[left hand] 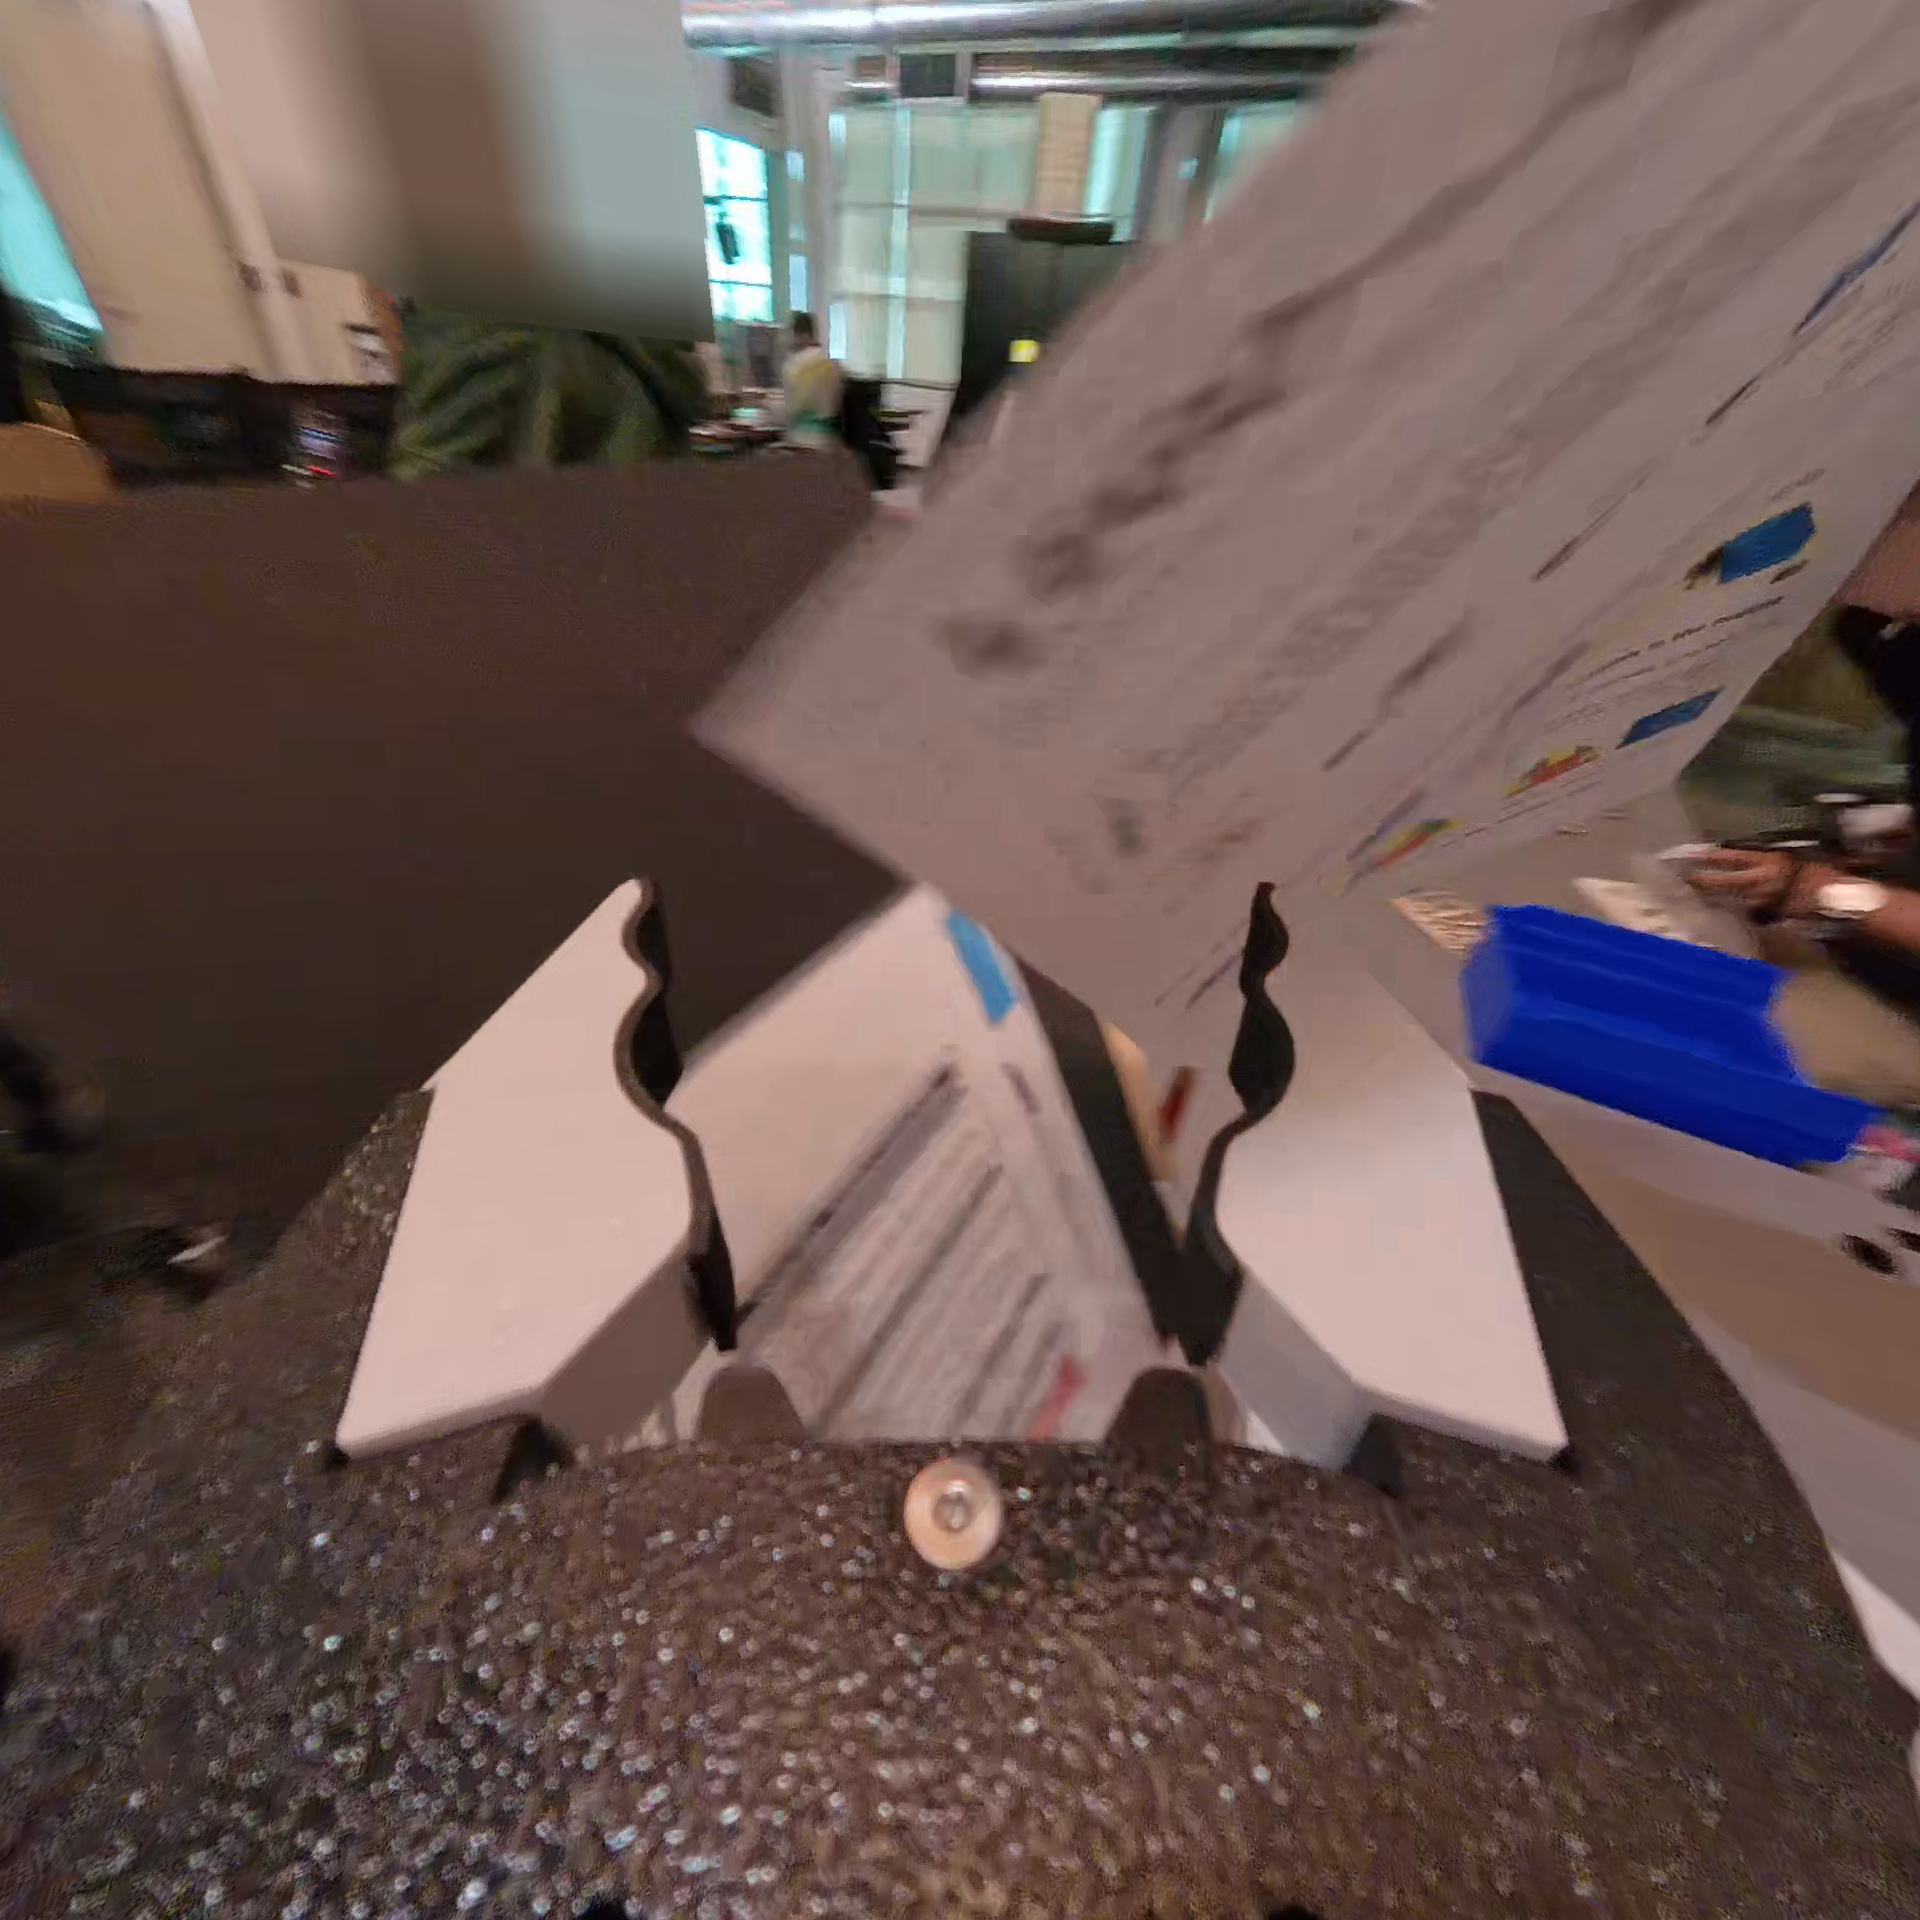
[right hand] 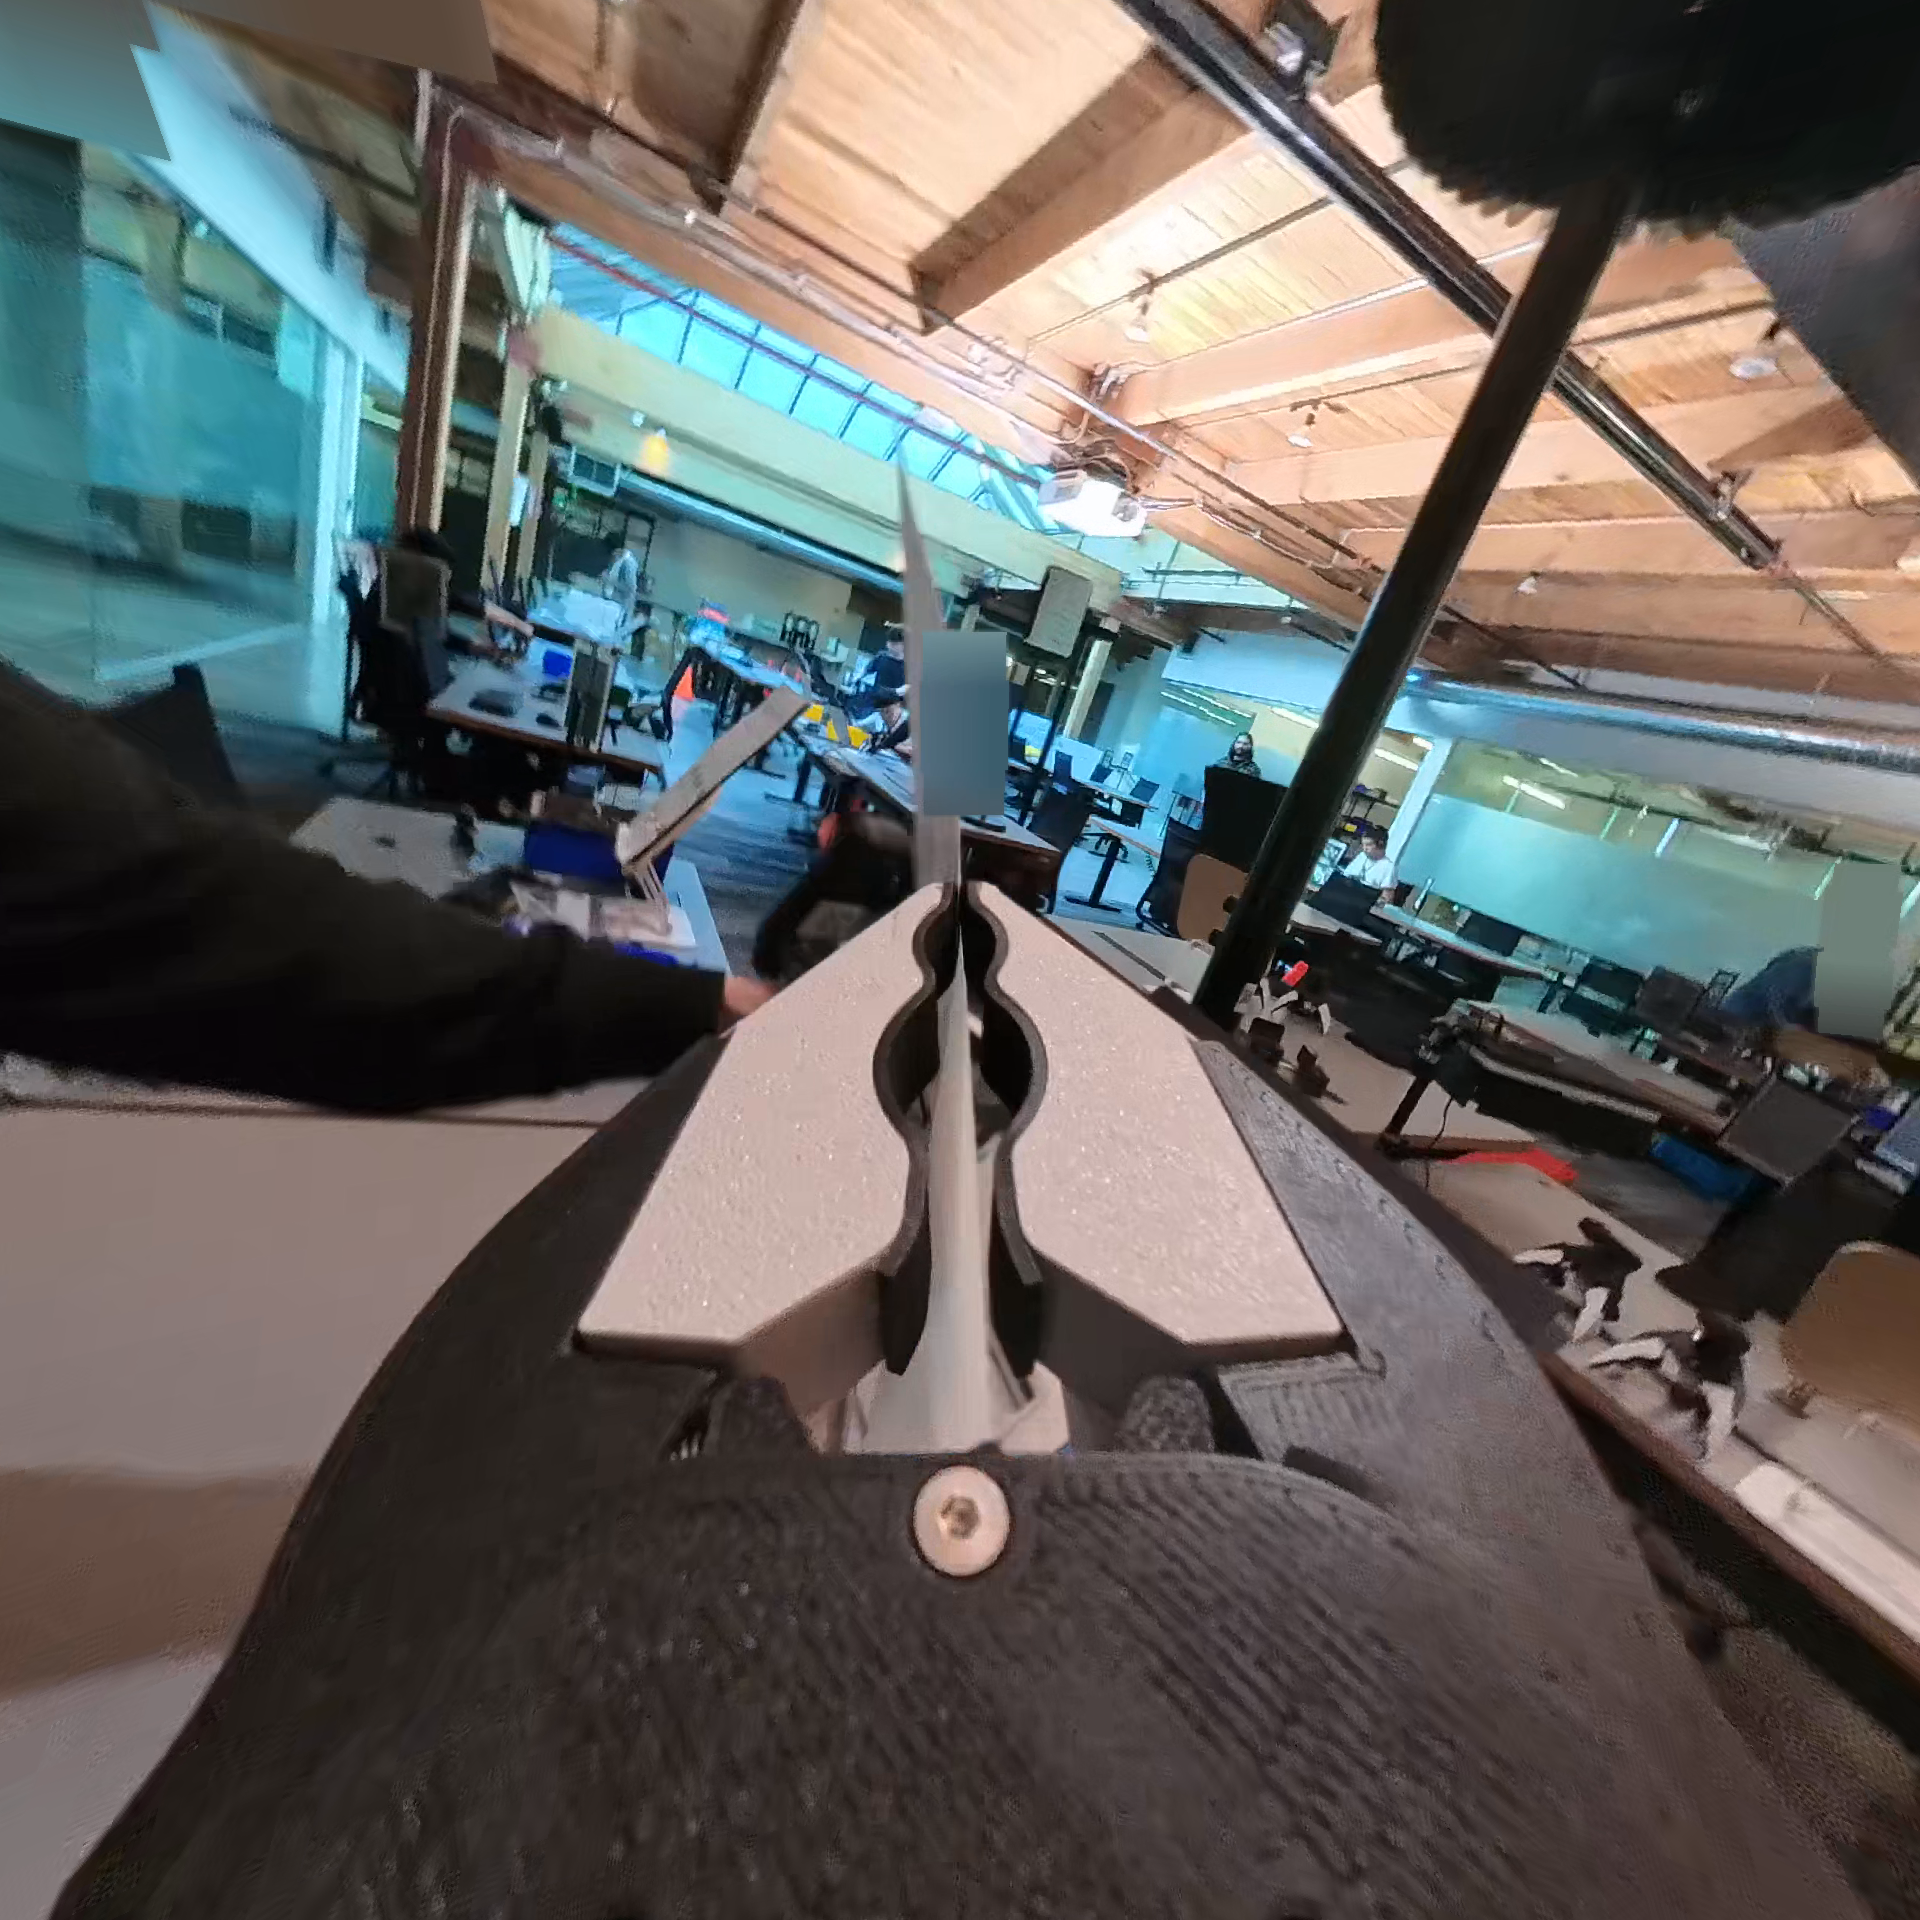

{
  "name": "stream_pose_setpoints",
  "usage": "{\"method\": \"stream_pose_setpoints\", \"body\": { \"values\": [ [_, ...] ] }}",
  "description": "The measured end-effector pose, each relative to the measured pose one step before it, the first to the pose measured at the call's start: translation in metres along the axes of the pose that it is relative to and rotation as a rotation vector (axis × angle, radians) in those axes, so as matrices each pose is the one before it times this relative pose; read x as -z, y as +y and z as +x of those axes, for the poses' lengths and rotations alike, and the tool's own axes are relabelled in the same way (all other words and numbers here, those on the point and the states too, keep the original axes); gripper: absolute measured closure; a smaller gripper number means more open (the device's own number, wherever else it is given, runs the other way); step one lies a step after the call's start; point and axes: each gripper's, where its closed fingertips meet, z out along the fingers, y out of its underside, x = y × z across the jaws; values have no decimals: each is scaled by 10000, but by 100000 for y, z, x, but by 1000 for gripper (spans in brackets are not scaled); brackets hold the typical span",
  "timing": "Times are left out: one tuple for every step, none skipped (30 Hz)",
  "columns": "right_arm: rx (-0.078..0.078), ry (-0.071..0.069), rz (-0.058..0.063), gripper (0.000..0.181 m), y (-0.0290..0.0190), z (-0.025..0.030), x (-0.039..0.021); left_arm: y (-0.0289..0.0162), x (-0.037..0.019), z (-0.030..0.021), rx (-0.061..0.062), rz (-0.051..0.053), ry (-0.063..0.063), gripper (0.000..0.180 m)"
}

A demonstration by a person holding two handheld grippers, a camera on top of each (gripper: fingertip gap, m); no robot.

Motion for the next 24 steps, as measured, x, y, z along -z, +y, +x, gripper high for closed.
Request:
{"method": "stream_pose_setpoints", "body": {
  "values": [
    [-389, 253, 80, 181, -592, -685, 1025, 1134, -824, 2411, 244, -4, 939, 74],
    [-414, 398, 14, 181, -307, -501, 1133, 1181, -943, 2898, 286, 39, 1163, 80],
    [-296, 494, 113, 181, -315, -460, 1330, 1003, -1059, 2914, 307, 190, 1194, 92],
    [-422, 473, 110, 181, -143, -340, 1478, 802, -1152, 2447, 199, 359, 917, 105],
    [-562, 592, 37, 181, 45, -88, 1649, 672, -1147, 1627, 43, 436, 417, 118],
    [-598, 452, 147, 181, 32, -147, 1728, 618, -1072, 1104, -88, 431, 88, 124],
    [-669, 395, 217, 181, -6, -137, 1845, 674, -996, 1145, -120, 313, 123, 129],
    [-695, 522, 130, 181, 237, 202, 1823, 763, -977, 1143, -76, 100, 175, 137],
    [-608, 644, 32, 181, 407, 435, 1890, 670, -925, 852, -41, -27, 30, 154],
    [-477, 551, 49, 181, 373, 299, 1977, 397, -826, 782, -49, 4, -11, 172],
    [-405, 511, 162, 181, 236, 292, 1933, 91, -677, 973, -38, 75, 110, 180],
    [-466, 626, 168, 181, 208, 479, 1964, -136, -504, 1072, 48, 84, 103, 180],
    [-353, 472, 94, 181, 268, 217, 1955, -234, -357, 993, 185, 0, 40, 180],
    [-103, 313, -2, 181, 523, 72, 1710, -164, -259, 822, 400, -134, -2, 180],
    [-35, 522, -127, 181, 872, 427, 1609, 18, -158, 662, 646, -258, -73, 180],
    [-66, 705, -259, 181, 1331, 902, 1537, 315, -83, 360, 785, -372, -163, 180],
    [-128, 462, -247, 181, 1534, 848, 1291, 606, -26, -60, 743, -424, -298, 180],
    [-340, 268, -152, 181, 1667, 890, 1028, 837, -43, -431, 546, -421, -412, 180],
    [-457, 264, -118, 181, 1856, 1046, 769, 1151, -118, -697, 280, -469, -422, 180],
    [-495, 276, -36, 181, 1838, 1231, 586, 1456, -210, -967, 119, -553, -436, 180],
    [-540, 278, -123, 181, 1960, 1330, 388, 1554, -289, -1222, 209, -548, -523, 180],
    [-387, 236, -176, 181, 2106, 1502, 183, 1438, -335, -1179, 268, -434, -476, 180],
    [-291, 321, -175, 181, 1859, 1544, 65, 1341, -376, -938, 224, -330, -287, 180],
    [-228, 250, -215, 181, 1766, 1436, -83, 1324, -368, -856, 320, -338, -241, 180]
  ]
}}
